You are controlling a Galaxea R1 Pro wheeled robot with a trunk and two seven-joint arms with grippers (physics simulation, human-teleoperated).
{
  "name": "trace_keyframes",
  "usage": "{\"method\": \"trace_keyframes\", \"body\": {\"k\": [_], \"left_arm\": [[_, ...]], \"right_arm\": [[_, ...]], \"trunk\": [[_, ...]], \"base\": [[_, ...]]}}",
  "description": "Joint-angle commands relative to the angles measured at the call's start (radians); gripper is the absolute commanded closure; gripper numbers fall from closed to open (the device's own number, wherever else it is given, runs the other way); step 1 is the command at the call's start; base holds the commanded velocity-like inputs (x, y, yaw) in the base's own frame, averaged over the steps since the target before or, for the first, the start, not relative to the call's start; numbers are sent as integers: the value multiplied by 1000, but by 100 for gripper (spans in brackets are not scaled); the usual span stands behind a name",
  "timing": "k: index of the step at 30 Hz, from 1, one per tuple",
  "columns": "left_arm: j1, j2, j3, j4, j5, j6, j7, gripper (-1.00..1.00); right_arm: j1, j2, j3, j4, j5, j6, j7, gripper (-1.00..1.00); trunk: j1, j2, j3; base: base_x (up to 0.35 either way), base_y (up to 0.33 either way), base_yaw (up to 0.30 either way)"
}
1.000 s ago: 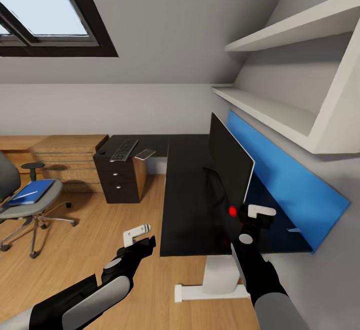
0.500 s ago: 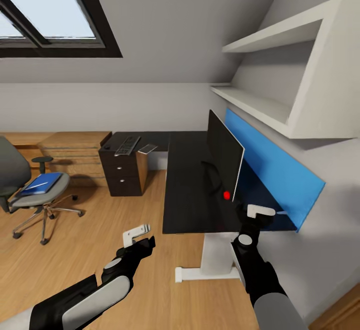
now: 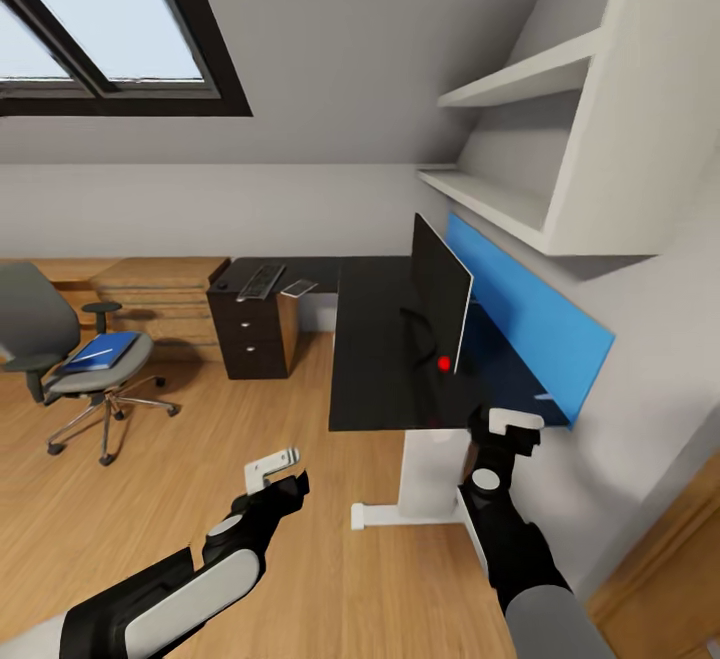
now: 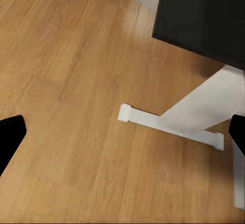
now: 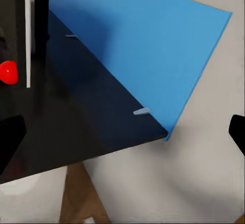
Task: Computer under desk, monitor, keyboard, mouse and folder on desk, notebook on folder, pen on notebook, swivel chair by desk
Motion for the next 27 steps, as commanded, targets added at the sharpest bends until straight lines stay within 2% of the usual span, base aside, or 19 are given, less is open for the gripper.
{"method": "trace_keyframes", "body": {"k": [1,5,8,10,11,12,14,15,16,18,19,21,22,27], "left_arm": [[-2,1,-2,-1,5,0,4,-100],[-2,4,-3,12,8,-1,4,-100],[-2,7,-31,109,11,-2,1,-100],[-2,5,-78,190,12,-2,-2,-100],[-2,4,-132,271,24,-4,-8,-100],[-2,4,-146,294,32,-5,-10,-100],[-2,3,-200,357,75,-7,-31,-100],[-2,2,-216,370,85,-8,-39,-100],[-2,2,-251,398,101,-14,-56,-100],[-2,0,-292,427,112,-32,-79,-100],[-2,-4,-333,455,120,-65,-108,-100],[-2,-8,-375,477,127,-108,-142,-100],[-2,-11,-416,493,136,-153,-178,-100],[-2,-15,-536,513,180,-240,-238,-100]], "right_arm": [[-1,0,-3,4,7,-1,-1,-100],[-1,-3,-6,8,7,0,-3,-100],[1,-3,-7,30,6,-1,-4,-100],[2,-3,-7,66,3,-5,-5,-100],[3,-2,-7,123,1,-23,-5,-100],[3,-2,-7,145,1,-30,-5,-100],[3,-1,-7,257,-1,-69,-3,-100],[3,0,-6,291,-1,-81,-3,-100],[4,1,-5,366,-2,-109,-1,-100],[4,2,-4,444,-2,-148,-1,-100],[4,4,-3,518,-2,-196,-2,-100],[4,5,-3,580,-1,-245,-3,-100],[4,6,-4,632,-1,-289,-4,-100],[5,0,-7,752,0,-353,-2,-100]], "trunk": [[0,-2,-2],[0,-2,-2],[0,-2,-2],[0,-2,-2],[0,-2,-2],[0,-2,-2],[0,-2,-2],[0,-2,-2],[0,-2,-2],[0,-2,-2],[0,-2,-2],[0,-2,-2],[0,-2,-2],[0,-2,-2]], "base": [[-335,0,0],[-335,0,0],[-335,0,0],[-290,0,0],[-147,0,0],[-117,0,0],[-62,0,0],[-38,0,0],[-25,0,0],[-18,0,0],[-10,0,0],[-7,0,0],[-4,0,0],[-2,0,0]]}}
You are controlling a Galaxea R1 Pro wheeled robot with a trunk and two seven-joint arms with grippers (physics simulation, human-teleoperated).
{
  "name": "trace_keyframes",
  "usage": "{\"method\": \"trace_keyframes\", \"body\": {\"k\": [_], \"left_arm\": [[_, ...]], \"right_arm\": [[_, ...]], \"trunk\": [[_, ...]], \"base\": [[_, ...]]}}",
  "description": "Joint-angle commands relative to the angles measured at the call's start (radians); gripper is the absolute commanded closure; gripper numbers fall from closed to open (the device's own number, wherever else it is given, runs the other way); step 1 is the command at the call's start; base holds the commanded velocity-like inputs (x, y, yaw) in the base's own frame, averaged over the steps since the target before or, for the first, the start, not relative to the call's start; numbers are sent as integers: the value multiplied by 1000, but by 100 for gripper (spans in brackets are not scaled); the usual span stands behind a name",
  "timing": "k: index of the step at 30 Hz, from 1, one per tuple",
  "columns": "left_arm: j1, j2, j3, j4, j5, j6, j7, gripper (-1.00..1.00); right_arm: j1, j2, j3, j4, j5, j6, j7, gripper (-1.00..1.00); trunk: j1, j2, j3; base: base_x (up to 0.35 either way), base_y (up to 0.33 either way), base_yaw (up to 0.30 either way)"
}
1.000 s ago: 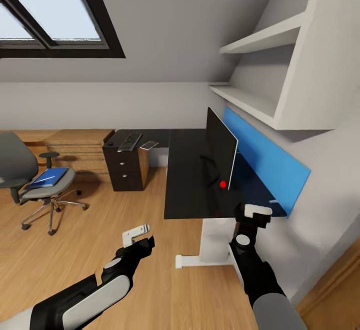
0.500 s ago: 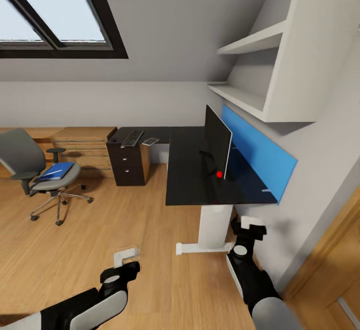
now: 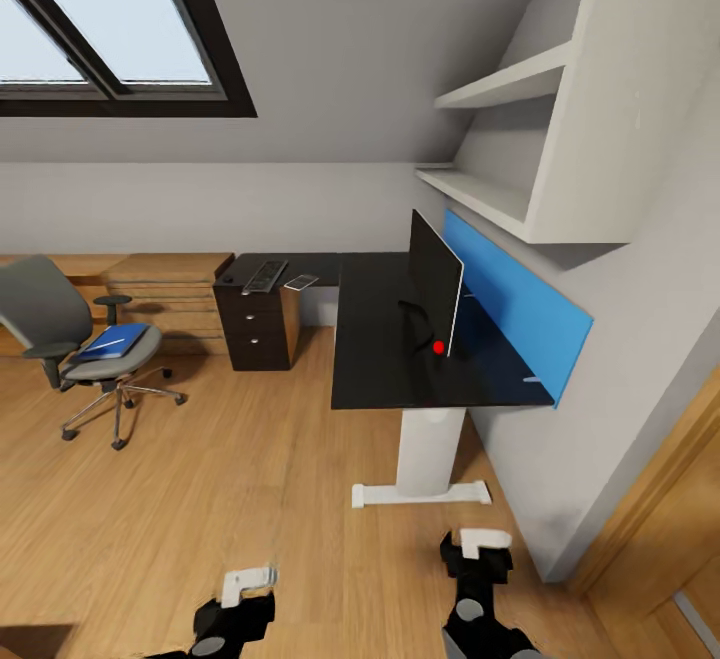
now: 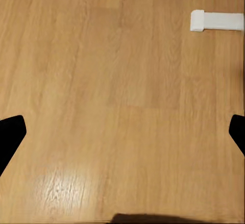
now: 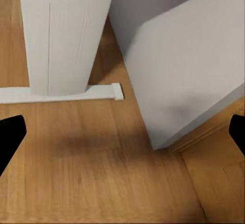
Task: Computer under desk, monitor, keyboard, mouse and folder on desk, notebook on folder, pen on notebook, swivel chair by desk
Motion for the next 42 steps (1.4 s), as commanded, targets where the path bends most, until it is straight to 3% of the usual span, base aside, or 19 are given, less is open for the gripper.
{"method": "trace_keyframes", "body": {"k": [1,3,4,5,7,8,9,14,15,20,24,28,39,42], "left_arm": [[-2,0,-56,4,36,-26,-10,-100],[-2,-1,-104,12,76,-40,-18,-100],[-2,-4,-167,36,155,-54,-27,-100],[-2,-39,-287,159,375,-66,-80,-100],[-1,-61,-327,240,451,-68,-151,-100],[0,-70,-338,270,471,-68,-182,-100],[28,-142,-374,475,538,-46,-391,-100],[72,-210,-386,668,560,48,-521,-100],[73,-213,-386,674,560,52,-526,-100],[76,-224,-387,681,562,44,-534,-100],[86,-248,-387,681,562,-27,-534,-100],[100,-256,-387,681,562,-72,-533,-100],[105,-269,-387,680,561,-81,-528,-100],[105,-271,-387,681,562,-82,-525,-100]], "right_arm": [[-1,-5,-7,53,10,-20,-1,-100],[-1,-11,-7,97,10,-39,0,-100],[2,-16,-7,139,10,-71,0,-100],[64,-20,-7,173,10,-135,30,-100],[83,-21,-7,177,10,-148,54,-100],[87,-21,-7,178,10,-151,62,-100],[98,-20,-10,180,9,-159,93,-100],[102,-20,-11,181,9,-162,107,-100],[102,-20,-11,181,10,-162,111,-100],[105,-22,-10,181,13,-164,173,-100],[107,-22,-8,181,17,-163,196,-100],[108,-22,-7,181,17,-163,202,-100],[108,-17,-6,181,17,-163,206,-100],[108,-16,-6,181,17,-163,206,-100]], "trunk": [[1,-2,-2],[1,-2,-2],[1,-2,-2],[1,-2,-2],[1,-2,-2],[1,-2,-2],[1,-2,-2],[1,-2,-6],[1,-2,-7],[1,-2,-8],[1,-2,-8],[1,-2,-8],[1,-2,-8],[-11,19,1]], "base": [[-1,12,0],[-1,56,0],[0,181,0],[0,278,158],[0,288,194],[0,296,220],[0,304,252],[0,284,212],[0,308,93],[72,311,35],[185,304,5],[206,302,1],[93,140,0],[3,5,0]]}}
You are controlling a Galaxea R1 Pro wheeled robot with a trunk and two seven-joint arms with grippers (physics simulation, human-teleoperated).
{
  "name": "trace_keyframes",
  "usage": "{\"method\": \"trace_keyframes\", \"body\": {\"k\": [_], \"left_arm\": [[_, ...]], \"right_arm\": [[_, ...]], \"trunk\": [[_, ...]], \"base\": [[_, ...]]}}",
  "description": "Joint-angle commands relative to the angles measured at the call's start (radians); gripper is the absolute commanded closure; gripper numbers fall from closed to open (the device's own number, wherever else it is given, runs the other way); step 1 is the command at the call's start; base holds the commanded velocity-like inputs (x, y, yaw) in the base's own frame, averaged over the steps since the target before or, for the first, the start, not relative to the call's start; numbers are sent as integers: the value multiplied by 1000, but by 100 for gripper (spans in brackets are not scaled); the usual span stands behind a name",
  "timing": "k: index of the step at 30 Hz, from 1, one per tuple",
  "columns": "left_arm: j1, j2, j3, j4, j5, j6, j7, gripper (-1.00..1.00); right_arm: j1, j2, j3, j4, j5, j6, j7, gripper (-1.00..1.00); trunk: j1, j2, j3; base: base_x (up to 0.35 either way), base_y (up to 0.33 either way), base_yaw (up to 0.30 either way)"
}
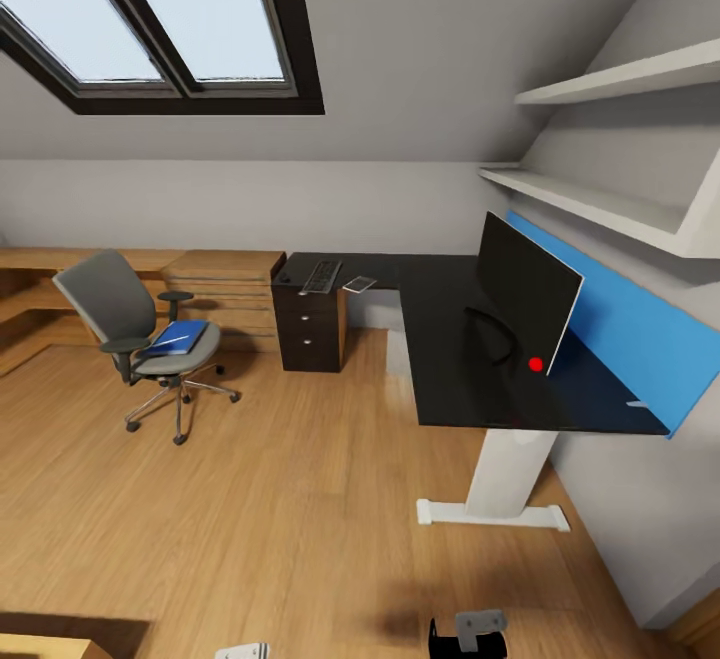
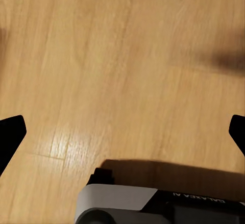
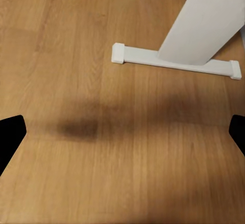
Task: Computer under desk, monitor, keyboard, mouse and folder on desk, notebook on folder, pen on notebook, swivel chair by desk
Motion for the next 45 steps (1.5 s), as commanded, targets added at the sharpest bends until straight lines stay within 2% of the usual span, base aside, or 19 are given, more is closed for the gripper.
{"method": "trace_keyframes", "body": {"k": [1,11,18,30,45], "left_arm": [[-2,1,-8,-4,6,-7,7,-100],[-2,-1,-8,-4,5,-8,7,-100],[-2,-1,-8,-4,4,-6,4,-100],[-2,0,-8,-4,6,-7,0,-100],[-2,5,-7,-3,7,-10,4,-100]], "right_arm": [[-1,0,-8,2,11,-4,-5,-100],[-1,3,-7,4,11,-6,-5,-100],[-1,4,-7,4,11,-5,-5,-100],[-1,3,-7,4,12,-5,-4,-100],[-1,3,-7,4,12,-5,-4,-100]], "trunk": [[-3,5,1],[-37,66,38],[-37,66,41],[-37,66,41],[-37,66,41]], "base": [[1,2,0],[0,0,60],[51,0,27],[303,50,5],[186,151,257]]}}
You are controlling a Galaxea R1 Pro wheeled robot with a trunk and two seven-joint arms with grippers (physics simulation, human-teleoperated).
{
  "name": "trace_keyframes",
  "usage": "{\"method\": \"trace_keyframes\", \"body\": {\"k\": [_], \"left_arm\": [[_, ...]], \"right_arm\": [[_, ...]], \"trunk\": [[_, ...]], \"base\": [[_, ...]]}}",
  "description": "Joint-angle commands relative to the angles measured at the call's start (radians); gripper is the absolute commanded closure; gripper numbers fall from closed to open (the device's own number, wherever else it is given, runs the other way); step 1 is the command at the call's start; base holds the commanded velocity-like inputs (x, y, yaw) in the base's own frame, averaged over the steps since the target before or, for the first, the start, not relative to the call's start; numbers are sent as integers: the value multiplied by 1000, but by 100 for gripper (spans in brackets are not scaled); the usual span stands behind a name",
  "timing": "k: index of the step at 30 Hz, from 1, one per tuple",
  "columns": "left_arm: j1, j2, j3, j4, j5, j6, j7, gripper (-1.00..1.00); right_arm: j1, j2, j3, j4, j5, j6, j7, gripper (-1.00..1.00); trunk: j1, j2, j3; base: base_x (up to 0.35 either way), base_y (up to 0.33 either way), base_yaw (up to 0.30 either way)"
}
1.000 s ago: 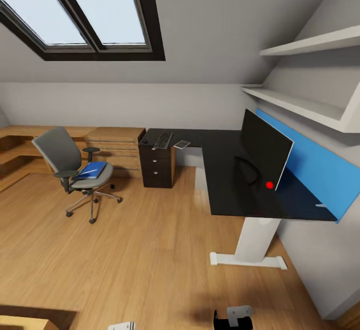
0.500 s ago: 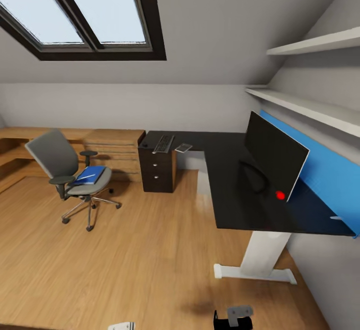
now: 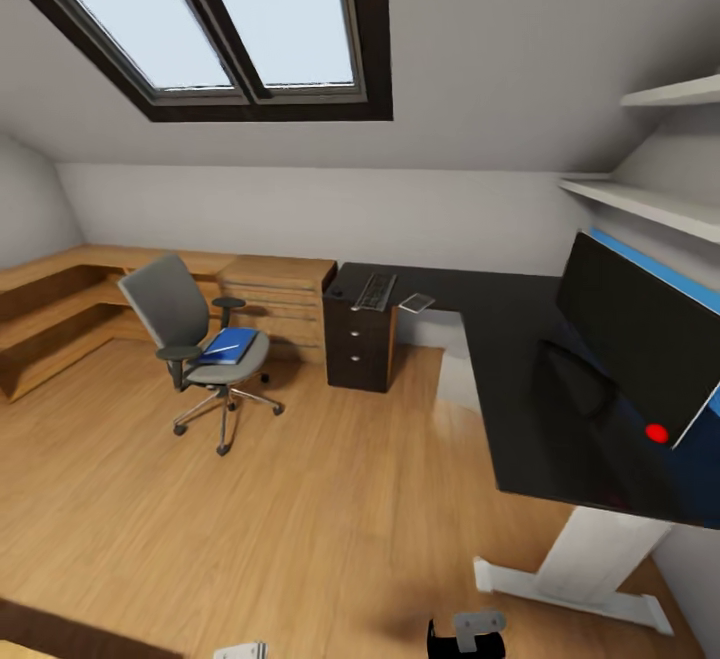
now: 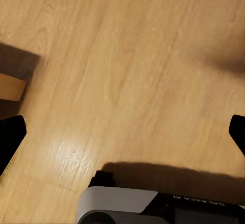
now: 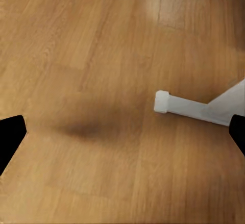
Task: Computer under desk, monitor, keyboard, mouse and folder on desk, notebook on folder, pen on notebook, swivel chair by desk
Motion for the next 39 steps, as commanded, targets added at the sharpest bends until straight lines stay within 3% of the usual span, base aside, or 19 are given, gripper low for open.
{"method": "trace_keyframes", "body": {"k": [1,14,39], "left_arm": [[-2,1,-8,-4,6,-6,6,-100],[-2,1,-9,-4,6,-4,2,-100],[-2,0,-9,-4,6,-3,1,-100]], "right_arm": [[-1,0,-8,2,11,-4,-6,-100],[-1,0,-8,2,14,-3,-5,-100],[-1,0,-8,2,13,-2,-5,-100]], "trunk": [[1,-2,-2],[1,-2,-2],[1,-2,10]], "base": [[251,232,276],[258,230,83],[297,161,-234]]}}
